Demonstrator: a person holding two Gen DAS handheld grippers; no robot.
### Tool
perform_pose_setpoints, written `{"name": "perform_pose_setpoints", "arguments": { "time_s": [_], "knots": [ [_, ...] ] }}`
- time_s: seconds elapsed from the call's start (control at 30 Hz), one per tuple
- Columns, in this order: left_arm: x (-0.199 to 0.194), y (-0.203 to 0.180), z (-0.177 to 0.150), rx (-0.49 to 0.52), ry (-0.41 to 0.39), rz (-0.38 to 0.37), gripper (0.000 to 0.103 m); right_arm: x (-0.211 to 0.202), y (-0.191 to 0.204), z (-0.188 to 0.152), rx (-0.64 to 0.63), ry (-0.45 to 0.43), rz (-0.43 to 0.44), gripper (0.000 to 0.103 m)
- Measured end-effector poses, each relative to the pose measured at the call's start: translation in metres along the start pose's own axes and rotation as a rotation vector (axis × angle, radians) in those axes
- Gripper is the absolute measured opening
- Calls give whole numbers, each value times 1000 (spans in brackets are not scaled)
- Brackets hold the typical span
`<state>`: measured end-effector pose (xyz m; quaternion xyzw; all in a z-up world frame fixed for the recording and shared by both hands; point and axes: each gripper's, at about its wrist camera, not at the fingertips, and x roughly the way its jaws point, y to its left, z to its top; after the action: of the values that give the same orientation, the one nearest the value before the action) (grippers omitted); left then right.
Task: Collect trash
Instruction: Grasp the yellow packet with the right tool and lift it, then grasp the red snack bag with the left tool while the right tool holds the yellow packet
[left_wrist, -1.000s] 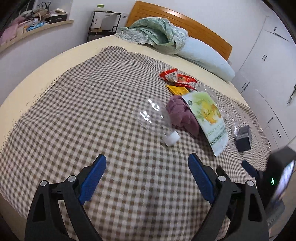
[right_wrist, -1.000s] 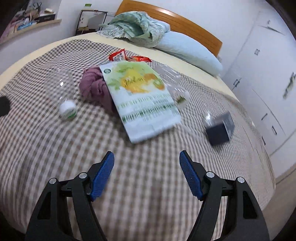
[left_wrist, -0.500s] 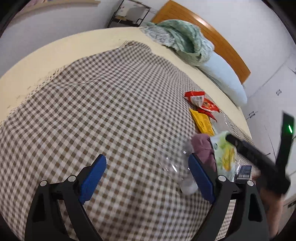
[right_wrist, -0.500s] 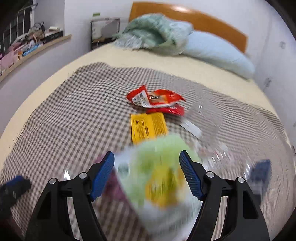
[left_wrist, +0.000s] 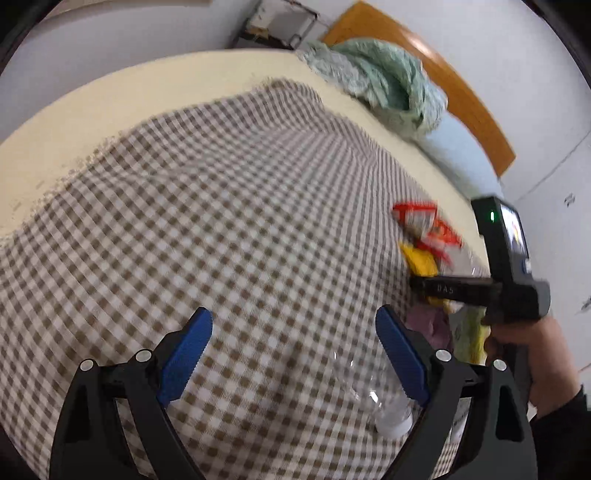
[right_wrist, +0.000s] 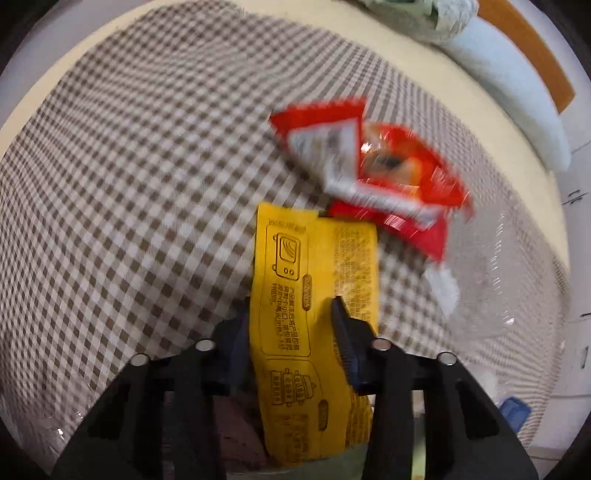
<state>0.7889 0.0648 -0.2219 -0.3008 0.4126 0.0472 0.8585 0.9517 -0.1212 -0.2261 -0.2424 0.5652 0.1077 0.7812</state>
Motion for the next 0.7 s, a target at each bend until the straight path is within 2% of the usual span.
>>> {"name": "perform_pose_setpoints", "arguments": {
  "time_s": [0.03,0.1,0.17,0.2,0.27,0.33,0.4,0.47,0.53,0.57,0.7],
  "knots": [
    [-1,4,2,-15,-13,-5,87,-12,1,1,-8,-37,-25,7],
    [-2,12,6,-44,-19,-11,87,-39,-1,-1,12,-125,-19,2],
    [0,17,6,-55,-12,-19,87,-88,-9,-11,69,-280,-4,2],
    [1,15,6,-53,-10,-21,87,-114,-14,-20,106,-370,32,2],
    [0,11,3,-35,-16,-25,87,-149,-30,-41,211,-488,107,2],
    [-1,4,0,0,-27,-25,87,-178,-48,-76,346,-610,226,2],
    [-3,-2,-2,28,-40,-24,87,-189,-63,-111,457,-695,317,2],
    [-3,-6,-5,40,-47,-25,87,-192,-84,-163,632,-790,424,2],
    [-4,-9,-8,52,-47,-25,87,-182,-97,-206,770,-829,467,2],
    [-4,-10,-10,60,-47,-25,87,-171,-102,-223,821,-825,449,2],
    [-4,-21,-20,127,-54,-7,87,-122,-110,-266,942,-761,510,2]
  ]
}}
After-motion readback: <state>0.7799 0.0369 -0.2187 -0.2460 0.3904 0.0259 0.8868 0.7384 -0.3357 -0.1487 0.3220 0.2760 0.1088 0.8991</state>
